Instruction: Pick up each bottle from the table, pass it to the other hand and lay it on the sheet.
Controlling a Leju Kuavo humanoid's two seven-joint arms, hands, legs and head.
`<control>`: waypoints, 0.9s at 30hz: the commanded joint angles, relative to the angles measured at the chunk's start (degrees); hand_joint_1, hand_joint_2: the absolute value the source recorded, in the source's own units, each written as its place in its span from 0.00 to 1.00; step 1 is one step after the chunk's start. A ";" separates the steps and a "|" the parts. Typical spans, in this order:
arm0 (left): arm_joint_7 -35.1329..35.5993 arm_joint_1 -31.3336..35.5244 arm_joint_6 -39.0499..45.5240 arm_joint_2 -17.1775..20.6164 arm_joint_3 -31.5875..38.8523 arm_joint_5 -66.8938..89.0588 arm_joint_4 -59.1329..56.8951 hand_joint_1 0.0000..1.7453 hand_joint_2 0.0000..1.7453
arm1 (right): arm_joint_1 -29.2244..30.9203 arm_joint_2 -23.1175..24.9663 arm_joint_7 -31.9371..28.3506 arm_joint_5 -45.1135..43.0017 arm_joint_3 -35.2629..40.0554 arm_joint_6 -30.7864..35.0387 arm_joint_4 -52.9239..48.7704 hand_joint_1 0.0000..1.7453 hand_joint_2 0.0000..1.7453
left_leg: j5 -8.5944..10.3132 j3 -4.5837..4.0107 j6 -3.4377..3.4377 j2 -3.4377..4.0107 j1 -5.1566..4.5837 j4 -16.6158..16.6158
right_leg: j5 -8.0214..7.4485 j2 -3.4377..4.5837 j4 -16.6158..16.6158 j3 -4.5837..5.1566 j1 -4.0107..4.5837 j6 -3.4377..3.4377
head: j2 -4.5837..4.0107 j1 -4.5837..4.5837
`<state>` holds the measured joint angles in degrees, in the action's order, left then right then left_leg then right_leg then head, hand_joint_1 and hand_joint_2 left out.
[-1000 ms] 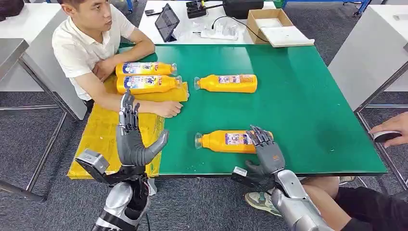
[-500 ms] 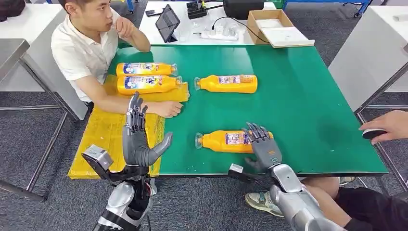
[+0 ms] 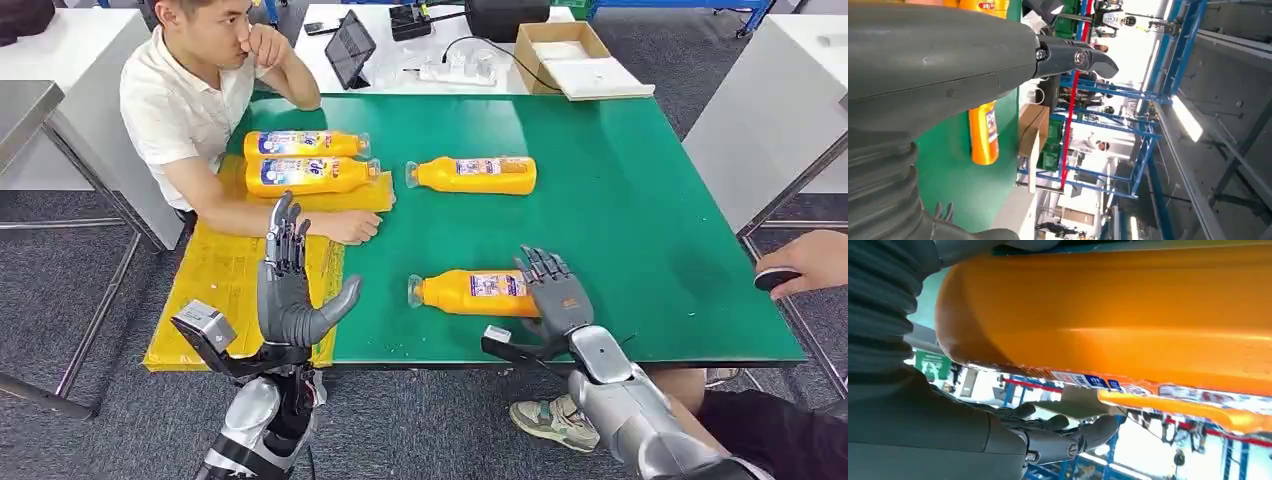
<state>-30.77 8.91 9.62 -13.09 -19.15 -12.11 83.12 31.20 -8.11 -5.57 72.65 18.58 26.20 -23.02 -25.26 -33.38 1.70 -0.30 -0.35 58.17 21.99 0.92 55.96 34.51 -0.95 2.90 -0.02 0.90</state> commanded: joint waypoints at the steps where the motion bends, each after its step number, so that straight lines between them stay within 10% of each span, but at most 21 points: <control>1: 0.20 1.86 0.03 1.03 -0.48 -0.20 -2.62 0.00 1.00 | -0.93 -0.95 0.89 0.39 1.72 -6.71 6.97 0.02 1.00 | 0.00 0.11 -0.04 -0.23 0.08 -0.01 | 0.07 -0.30 -0.09 -0.01 0.09 -0.11 | 0.00 -0.02; 3: 0.20 1.90 0.05 1.04 -0.46 -0.22 -2.67 0.00 1.00 | -0.82 -0.93 0.89 0.20 1.61 -8.24 7.26 0.95 1.00 | -0.11 0.08 -0.10 -0.32 0.10 -0.03 | 0.15 -0.41 -0.19 0.30 0.12 -0.08 | 0.00 0.00; 4: 0.20 1.92 0.05 1.06 -0.40 -0.22 -2.73 0.00 1.00 | -0.71 -1.08 0.49 -0.21 1.50 -10.61 7.32 0.99 1.00 | -0.14 0.17 -0.05 -0.26 0.08 -0.05 | 0.24 -0.31 -0.20 0.21 0.10 0.07 | 0.00 0.00; 6: 0.20 1.95 0.06 1.11 -0.33 -0.22 -2.75 0.00 1.00 | -0.66 -1.14 0.63 -0.42 1.33 -11.35 7.46 0.99 1.00 | -0.09 0.11 -0.05 -0.27 0.08 -0.11 | 0.20 -0.34 -0.27 0.23 0.09 0.05 | 0.00 0.00; 9: 0.24 1.97 -0.01 1.16 -0.11 -0.20 -2.85 0.00 1.00 | -0.60 -1.04 3.36 -0.43 1.07 -15.00 7.94 0.61 1.00 | -0.01 0.27 0.08 -0.23 0.09 -0.20 | -0.02 -0.34 -0.37 -0.47 0.10 0.02 | 0.00 0.00; 11: 0.28 1.98 -0.08 1.18 -0.10 -0.19 -2.91 0.00 1.00 | -0.69 -1.22 3.29 -0.28 1.23 -15.72 7.92 0.55 1.00 | -0.04 0.38 0.12 -0.22 0.06 -0.09 | 0.00 -0.33 -0.29 -0.58 0.07 0.10 | 0.00 0.00; 14: 0.28 2.09 -0.18 1.24 -0.02 -0.18 -2.99 0.00 1.00 | -1.13 -1.43 1.94 -1.48 0.20 -16.32 7.71 0.99 1.00 | -0.05 0.42 0.16 -0.42 0.09 -0.06 | 0.24 -0.42 -0.36 -0.18 0.09 0.11 | 0.00 0.00; 27: -1.33 1.29 0.47 1.44 0.20 0.45 -2.51 0.00 1.00 | -3.39 2.62 -14.66 -19.70 -14.34 -9.83 4.04 1.00 1.00 | -0.22 0.46 0.16 -0.31 0.12 -0.19 | 0.22 -0.31 -0.49 -0.93 0.11 0.26 | 0.00 0.00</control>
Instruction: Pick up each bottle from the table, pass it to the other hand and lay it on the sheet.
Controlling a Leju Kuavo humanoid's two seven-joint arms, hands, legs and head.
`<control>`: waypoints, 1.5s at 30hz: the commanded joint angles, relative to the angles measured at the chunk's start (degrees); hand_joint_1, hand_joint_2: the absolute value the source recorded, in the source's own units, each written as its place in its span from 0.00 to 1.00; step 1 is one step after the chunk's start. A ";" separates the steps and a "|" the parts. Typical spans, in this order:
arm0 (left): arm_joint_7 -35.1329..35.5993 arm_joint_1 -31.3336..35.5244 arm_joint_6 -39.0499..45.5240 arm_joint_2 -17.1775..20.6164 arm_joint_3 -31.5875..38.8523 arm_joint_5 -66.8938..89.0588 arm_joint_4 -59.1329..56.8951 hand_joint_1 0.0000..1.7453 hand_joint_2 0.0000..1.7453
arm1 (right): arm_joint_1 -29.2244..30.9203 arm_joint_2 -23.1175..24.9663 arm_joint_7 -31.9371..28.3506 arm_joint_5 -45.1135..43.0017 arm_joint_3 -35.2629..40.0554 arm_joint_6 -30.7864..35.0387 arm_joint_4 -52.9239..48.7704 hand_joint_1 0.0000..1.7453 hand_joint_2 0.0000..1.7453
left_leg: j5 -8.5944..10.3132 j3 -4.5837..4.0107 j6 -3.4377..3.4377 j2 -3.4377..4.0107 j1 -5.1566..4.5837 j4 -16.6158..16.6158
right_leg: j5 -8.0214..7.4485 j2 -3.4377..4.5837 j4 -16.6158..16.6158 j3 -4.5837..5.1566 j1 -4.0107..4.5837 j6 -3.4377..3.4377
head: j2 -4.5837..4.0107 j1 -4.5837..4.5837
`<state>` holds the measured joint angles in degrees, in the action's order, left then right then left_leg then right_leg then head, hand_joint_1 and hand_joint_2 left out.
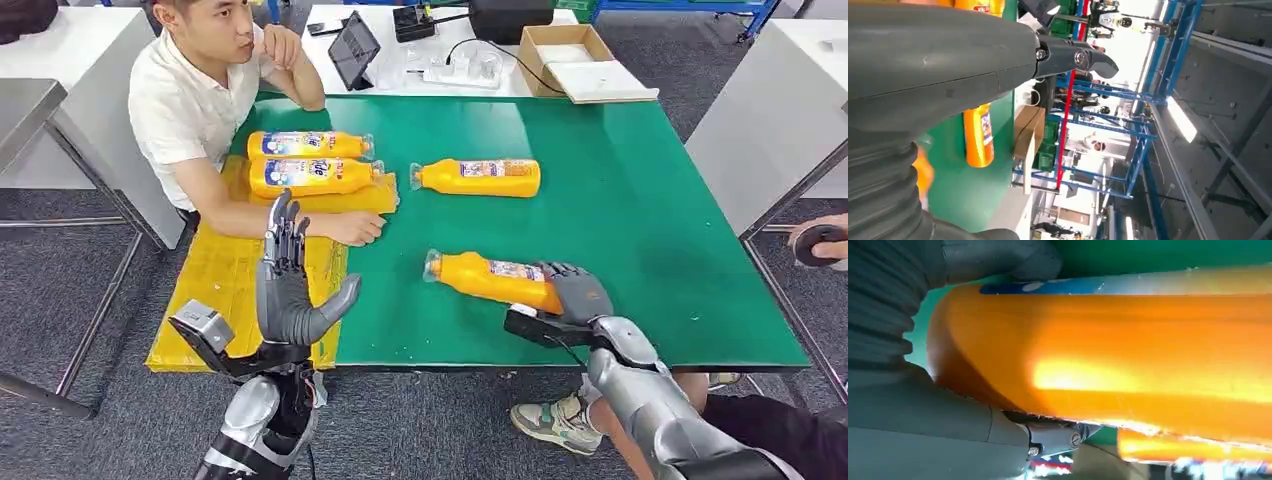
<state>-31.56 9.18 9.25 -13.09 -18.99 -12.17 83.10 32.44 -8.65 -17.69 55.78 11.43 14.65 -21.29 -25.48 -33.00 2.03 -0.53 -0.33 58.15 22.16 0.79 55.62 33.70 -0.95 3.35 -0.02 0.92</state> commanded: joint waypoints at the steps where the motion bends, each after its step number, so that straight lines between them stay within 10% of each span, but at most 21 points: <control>1: -0.54 1.02 0.85 1.44 0.05 0.52 -2.48 0.00 1.00 | -4.63 3.16 -2.55 -2.82 -7.19 1.73 2.31 1.00 1.00 | -0.01 0.06 -0.15 -0.05 0.11 -0.11 | 0.03 -0.14 -0.12 -0.08 0.12 -0.16 | 0.00 0.00; 6: -0.57 0.88 0.89 1.41 -0.02 0.56 -2.32 0.00 1.00 | -4.66 3.08 -2.64 -2.88 -7.20 1.71 2.31 1.00 1.00 | 0.03 -0.13 -0.19 -0.09 0.12 -0.13 | 0.01 -0.22 -0.14 0.11 0.14 -0.19 | 0.00 -0.02; 13: 0.48 -0.47 11.21 0.30 3.34 0.14 -4.35 0.00 1.00 | -10.18 11.64 -20.54 -26.35 -17.52 14.52 -19.01 1.00 1.00 | -0.06 -0.32 -0.18 0.22 0.10 -0.06 | 0.00 0.14 -0.01 0.33 0.09 -0.19 | 0.00 -0.02; 25: 4.87 -1.26 6.31 1.27 -1.87 -0.09 -10.86 0.00 1.00 | -17.60 14.96 -22.31 -38.07 -9.00 19.08 -40.23 1.00 1.00 | -0.02 -0.96 -0.10 -0.01 0.03 -0.08 | 0.07 -0.06 0.09 0.95 -0.01 -0.09 | 0.00 -0.02; 45: 6.44 1.31 -5.77 0.77 -4.09 -0.98 -13.10 0.00 1.00 | -13.55 18.57 -21.23 -28.53 10.67 16.52 -24.93 1.00 1.00 | -0.03 -1.10 -0.15 0.05 0.12 -0.05 | 0.04 -0.02 0.07 1.09 0.07 -0.13 | 0.00 -0.02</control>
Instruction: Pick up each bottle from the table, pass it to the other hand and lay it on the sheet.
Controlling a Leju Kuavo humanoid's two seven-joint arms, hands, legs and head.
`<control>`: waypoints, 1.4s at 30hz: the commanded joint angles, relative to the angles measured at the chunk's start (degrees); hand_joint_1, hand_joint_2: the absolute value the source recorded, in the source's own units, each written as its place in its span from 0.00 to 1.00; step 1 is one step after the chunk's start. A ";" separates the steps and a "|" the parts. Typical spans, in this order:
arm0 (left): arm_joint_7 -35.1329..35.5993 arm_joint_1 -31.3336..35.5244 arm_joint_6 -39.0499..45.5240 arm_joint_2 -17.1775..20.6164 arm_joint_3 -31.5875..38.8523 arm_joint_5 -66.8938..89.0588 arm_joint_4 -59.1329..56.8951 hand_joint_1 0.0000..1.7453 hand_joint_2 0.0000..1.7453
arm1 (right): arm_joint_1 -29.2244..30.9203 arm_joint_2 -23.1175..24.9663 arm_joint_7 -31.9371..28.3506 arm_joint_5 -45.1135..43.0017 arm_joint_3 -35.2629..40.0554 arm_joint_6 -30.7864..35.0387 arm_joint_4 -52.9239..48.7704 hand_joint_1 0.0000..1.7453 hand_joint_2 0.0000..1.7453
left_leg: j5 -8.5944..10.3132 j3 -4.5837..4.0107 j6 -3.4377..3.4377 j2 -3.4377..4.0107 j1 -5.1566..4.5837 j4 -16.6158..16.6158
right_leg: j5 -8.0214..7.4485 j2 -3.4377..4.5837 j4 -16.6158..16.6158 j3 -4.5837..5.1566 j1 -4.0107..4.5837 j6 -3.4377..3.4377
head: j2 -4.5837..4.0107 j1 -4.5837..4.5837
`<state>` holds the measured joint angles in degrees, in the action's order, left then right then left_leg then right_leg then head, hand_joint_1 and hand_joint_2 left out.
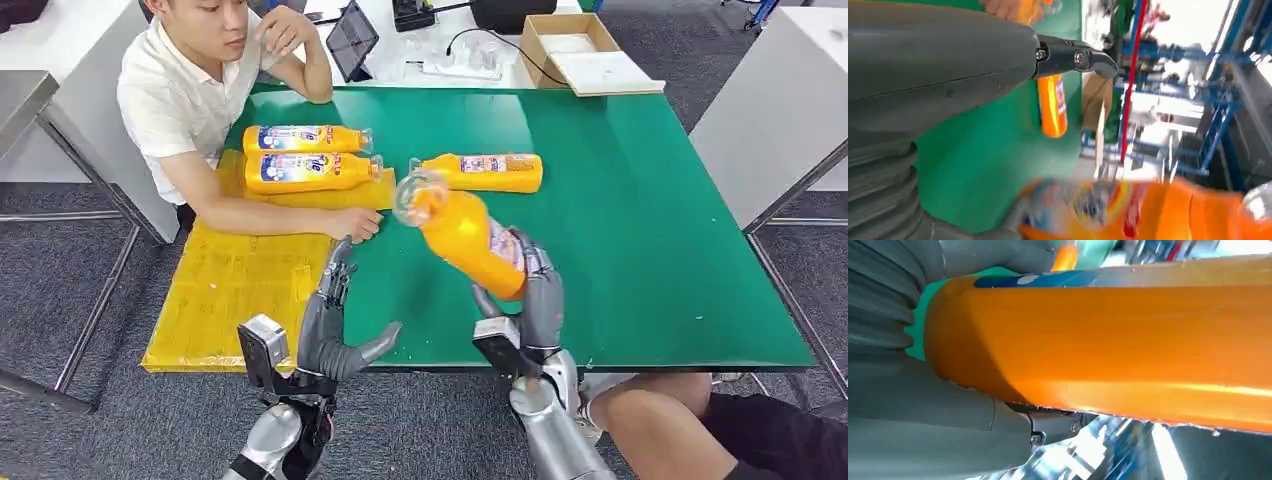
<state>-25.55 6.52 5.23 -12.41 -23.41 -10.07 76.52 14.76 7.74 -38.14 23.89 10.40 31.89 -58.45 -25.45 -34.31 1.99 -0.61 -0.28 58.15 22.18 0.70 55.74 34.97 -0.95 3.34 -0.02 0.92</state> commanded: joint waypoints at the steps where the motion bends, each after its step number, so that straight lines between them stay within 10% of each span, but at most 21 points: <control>1: 0.45 4.13 -1.76 0.05 0.30 -3.09 -6.44 0.00 1.00 | 4.05 2.46 -0.90 3.61 12.27 -0.73 12.78 1.00 1.00 | -0.03 0.13 -0.08 0.11 0.04 -0.05 | 0.00 0.06 -0.06 -0.11 0.05 -0.08 | 0.00 -0.02; 37: 1.98 8.31 -3.18 0.94 -2.63 -3.38 -7.83 0.00 1.00 | 8.68 4.12 -1.86 1.52 16.04 0.10 21.66 1.00 1.00 | -0.04 0.20 -0.17 0.00 0.06 -0.02 | 0.08 -0.11 0.00 -0.20 0.07 -0.16 | 0.00 0.00; 38: 2.37 8.81 -3.40 0.76 -2.50 -3.72 -8.79 0.83 1.00 | 8.60 4.10 -1.86 1.38 16.46 -0.31 21.24 1.00 1.00 | -0.01 0.13 -0.12 0.00 0.03 -0.03 | 0.05 -0.08 0.00 -0.12 0.04 -0.11 | 0.00 -0.02; 39: 2.31 9.23 -4.25 0.68 -2.50 -4.29 -9.38 1.00 1.00 | 8.65 4.17 -1.86 1.32 16.98 -0.77 21.05 1.00 1.00 | -0.04 0.21 -0.17 0.01 0.04 -0.01 | 0.09 -0.11 0.02 -0.20 0.06 -0.17 | 0.00 -0.02; 42: 1.01 8.95 -5.90 0.38 -1.82 -6.02 -8.68 1.00 1.00 | 8.59 4.40 -1.86 0.70 17.65 -2.74 21.34 1.00 1.00 | -0.03 0.17 -0.14 0.02 0.04 -0.03 | 0.06 -0.09 -0.01 -0.17 0.05 -0.14 | 0.00 0.00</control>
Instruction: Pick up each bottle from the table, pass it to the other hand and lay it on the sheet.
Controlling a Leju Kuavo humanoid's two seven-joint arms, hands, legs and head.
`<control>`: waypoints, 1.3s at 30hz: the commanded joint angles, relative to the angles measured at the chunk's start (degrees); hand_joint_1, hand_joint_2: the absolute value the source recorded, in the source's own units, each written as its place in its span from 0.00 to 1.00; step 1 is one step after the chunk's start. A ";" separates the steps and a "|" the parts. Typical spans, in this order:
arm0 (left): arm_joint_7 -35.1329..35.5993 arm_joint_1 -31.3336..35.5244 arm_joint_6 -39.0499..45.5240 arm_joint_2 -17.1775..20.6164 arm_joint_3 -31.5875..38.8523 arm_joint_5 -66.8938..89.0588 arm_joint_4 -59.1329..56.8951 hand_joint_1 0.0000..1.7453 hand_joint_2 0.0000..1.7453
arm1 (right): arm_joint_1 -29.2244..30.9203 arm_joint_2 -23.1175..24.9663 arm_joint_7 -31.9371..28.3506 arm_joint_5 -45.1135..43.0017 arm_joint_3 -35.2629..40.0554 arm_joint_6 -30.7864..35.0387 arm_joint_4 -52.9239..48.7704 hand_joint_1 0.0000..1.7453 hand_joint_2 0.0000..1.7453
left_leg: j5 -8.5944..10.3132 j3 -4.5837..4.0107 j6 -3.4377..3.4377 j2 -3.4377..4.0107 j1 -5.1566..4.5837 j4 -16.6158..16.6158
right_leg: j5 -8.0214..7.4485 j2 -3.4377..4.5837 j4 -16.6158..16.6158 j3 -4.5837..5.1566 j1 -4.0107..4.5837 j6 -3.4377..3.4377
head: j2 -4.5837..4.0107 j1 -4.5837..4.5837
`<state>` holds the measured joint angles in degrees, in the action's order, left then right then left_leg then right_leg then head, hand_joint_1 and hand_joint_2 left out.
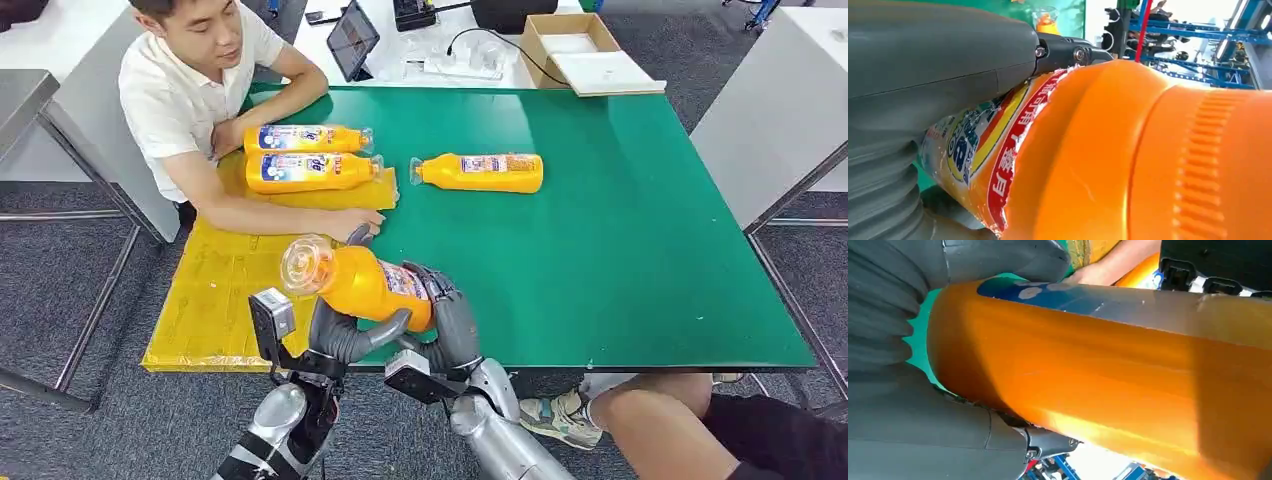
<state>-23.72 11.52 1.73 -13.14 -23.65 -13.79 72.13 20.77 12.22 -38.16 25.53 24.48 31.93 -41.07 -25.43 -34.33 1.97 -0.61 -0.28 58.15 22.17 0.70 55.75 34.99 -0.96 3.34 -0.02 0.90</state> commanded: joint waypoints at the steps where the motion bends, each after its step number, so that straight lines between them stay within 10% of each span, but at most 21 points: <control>1: -1.07 3.64 -2.73 1.05 -1.26 -2.90 -3.42 1.00 1.00 | 2.61 0.00 -1.84 -1.11 4.04 -4.14 4.43 0.69 1.00 | -0.02 0.10 -0.08 0.00 0.04 -0.03 | 0.03 -0.06 -0.02 -0.11 0.05 -0.09 | 0.00 0.02; 2: -1.08 3.46 -3.11 1.03 -1.03 -3.48 -2.80 1.00 1.00 | 2.58 0.06 -1.84 -1.11 4.44 -4.91 4.60 0.12 1.00 | -0.05 0.18 -0.11 0.02 0.04 -0.03 | 0.07 -0.06 -0.02 -0.18 0.05 -0.12 | 0.00 0.00; 3: -0.78 3.25 -4.27 0.89 -0.46 -5.24 -2.22 1.00 1.00 | 2.13 -0.17 -1.84 -1.12 5.41 -5.91 3.72 0.00 1.00 | -0.06 0.15 -0.09 0.07 0.05 -0.02 | 0.05 0.00 -0.01 -0.14 0.06 -0.10 | 0.00 0.00; 4: -0.22 3.11 -5.13 0.75 0.02 -6.77 -2.04 1.00 1.00 | 1.79 -0.30 -1.84 -1.16 6.18 -6.44 3.50 0.00 0.00 | -0.09 0.25 -0.13 0.09 0.05 -0.04 | 0.10 -0.02 0.00 -0.23 0.06 -0.15 | 0.00 0.02; 16: -0.25 3.09 -7.05 0.93 1.50 -9.50 -2.99 1.00 1.00 | 0.82 -1.73 -1.84 -3.49 7.93 -8.04 1.97 0.00 0.00 | -0.05 0.17 -0.09 0.02 0.06 -0.03 | 0.06 -0.06 -0.03 -0.17 0.07 -0.10 | 0.00 0.00; 31: -4.30 4.68 11.07 2.24 4.43 5.74 -5.11 1.00 1.00 | -1.36 -2.71 -1.84 -4.91 7.58 -6.54 0.82 0.00 0.00 | -0.06 0.22 -0.11 0.05 0.06 -0.03 | 0.07 -0.06 -0.02 -0.20 0.07 -0.13 | 0.00 0.00; 39: -7.49 4.03 33.79 5.01 8.90 31.58 -2.44 1.00 1.00 | -8.54 -5.33 -1.84 -4.53 1.13 -3.35 -7.74 0.00 0.00 | -0.03 0.17 -0.11 -0.06 0.04 -0.08 | 0.07 -0.14 -0.05 -0.18 0.05 -0.12 | 0.00 0.00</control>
<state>-29.92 13.51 22.45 -11.45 -18.82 0.02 70.66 17.14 10.12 -38.18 20.37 30.69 26.99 -42.31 -25.43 -34.33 1.97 -0.60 -0.28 58.15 22.18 0.70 55.75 35.01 -0.96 3.34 -0.02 0.90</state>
